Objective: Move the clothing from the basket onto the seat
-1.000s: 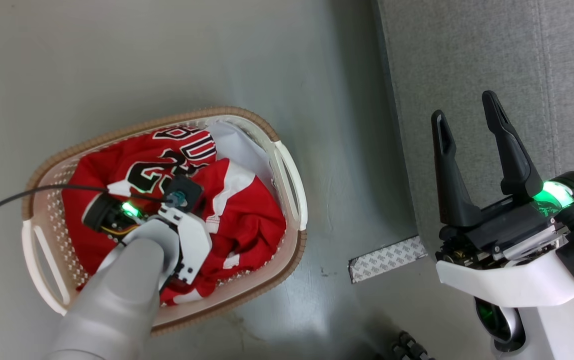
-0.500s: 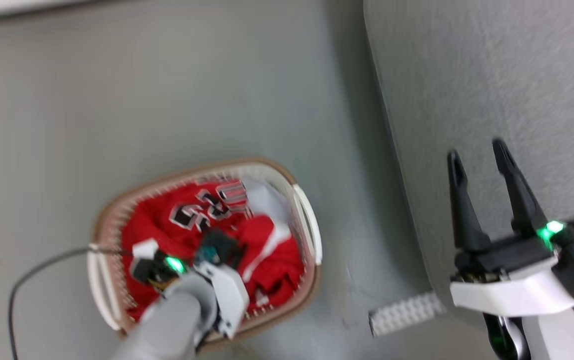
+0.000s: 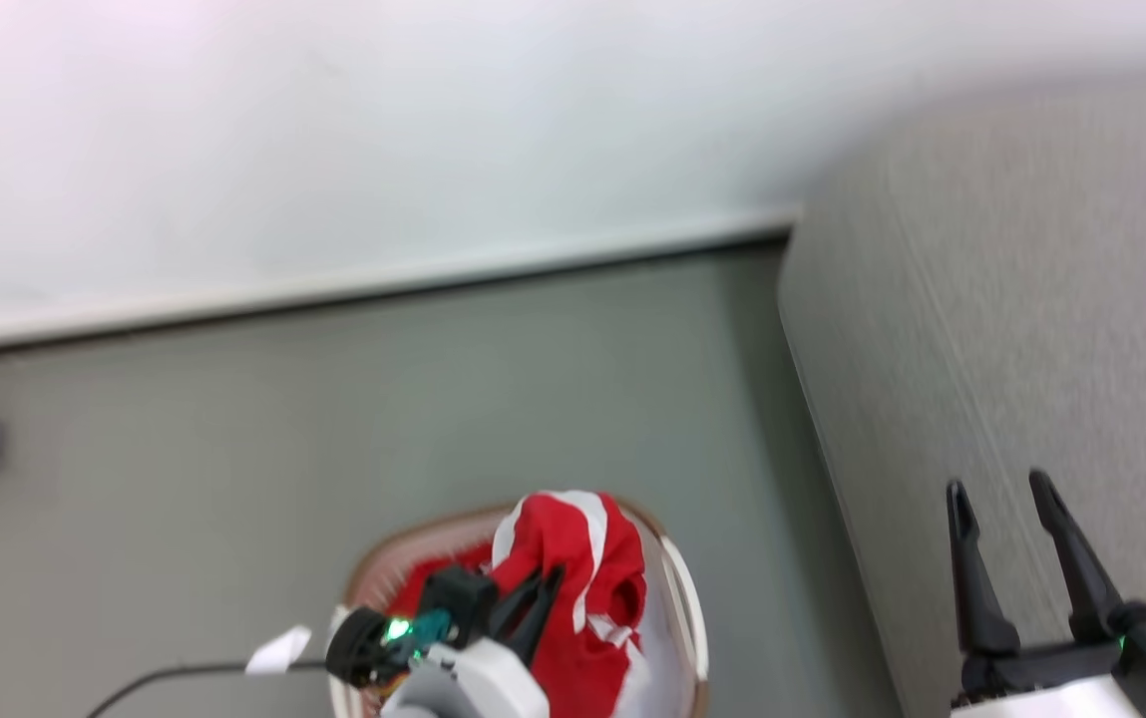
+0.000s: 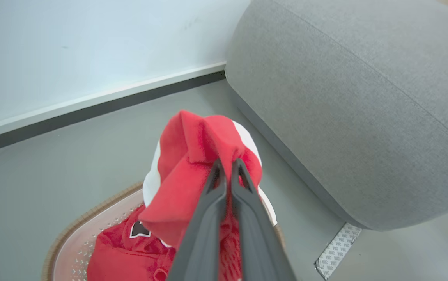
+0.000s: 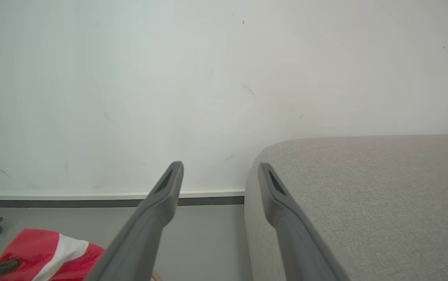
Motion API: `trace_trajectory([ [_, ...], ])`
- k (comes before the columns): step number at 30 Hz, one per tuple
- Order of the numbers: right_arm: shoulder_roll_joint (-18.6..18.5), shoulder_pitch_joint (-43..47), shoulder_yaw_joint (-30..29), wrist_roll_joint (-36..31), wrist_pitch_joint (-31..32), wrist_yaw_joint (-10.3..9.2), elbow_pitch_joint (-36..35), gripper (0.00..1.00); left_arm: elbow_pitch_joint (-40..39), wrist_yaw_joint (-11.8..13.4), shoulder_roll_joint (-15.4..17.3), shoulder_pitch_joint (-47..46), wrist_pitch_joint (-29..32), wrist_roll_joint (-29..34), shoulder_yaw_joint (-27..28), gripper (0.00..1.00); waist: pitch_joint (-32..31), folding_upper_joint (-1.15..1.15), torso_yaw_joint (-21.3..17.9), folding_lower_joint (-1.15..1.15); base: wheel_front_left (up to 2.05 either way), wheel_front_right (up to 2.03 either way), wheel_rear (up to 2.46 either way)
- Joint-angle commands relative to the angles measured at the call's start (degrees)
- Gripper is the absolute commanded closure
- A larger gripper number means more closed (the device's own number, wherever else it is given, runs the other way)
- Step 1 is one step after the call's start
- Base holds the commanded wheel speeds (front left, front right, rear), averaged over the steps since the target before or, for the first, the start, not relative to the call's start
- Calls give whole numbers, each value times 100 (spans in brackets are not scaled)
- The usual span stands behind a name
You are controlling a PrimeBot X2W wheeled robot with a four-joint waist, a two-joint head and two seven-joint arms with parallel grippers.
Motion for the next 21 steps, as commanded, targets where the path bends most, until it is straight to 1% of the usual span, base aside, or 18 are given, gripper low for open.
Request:
trace_trajectory([
  [1,-11,150,-53,-41,2,-12,23,0,-178,66,76,215,-13,-9,45,100,-761,0,418,2,0,0,0],
  [4,-10,329,-101,-140,2,-12,75,0,-664,195,169,546,-12,-29,139,100,-1080,0,505,2,0,0,0],
  [7,-12,494,-131,-216,2,-12,121,0,-1140,273,279,888,-12,-12,171,100,-1347,0,571,2,0,0,0],
  [14,-11,716,-116,-353,2,-12,202,0,-2114,460,591,1356,27,-17,254,100,-1668,0,730,2,0,0,0],
  [21,-31,841,-6,-359,2,-12,346,0,-2699,578,787,1590,217,-82,301,100,-1820,0,860,2,0,0,0],
])
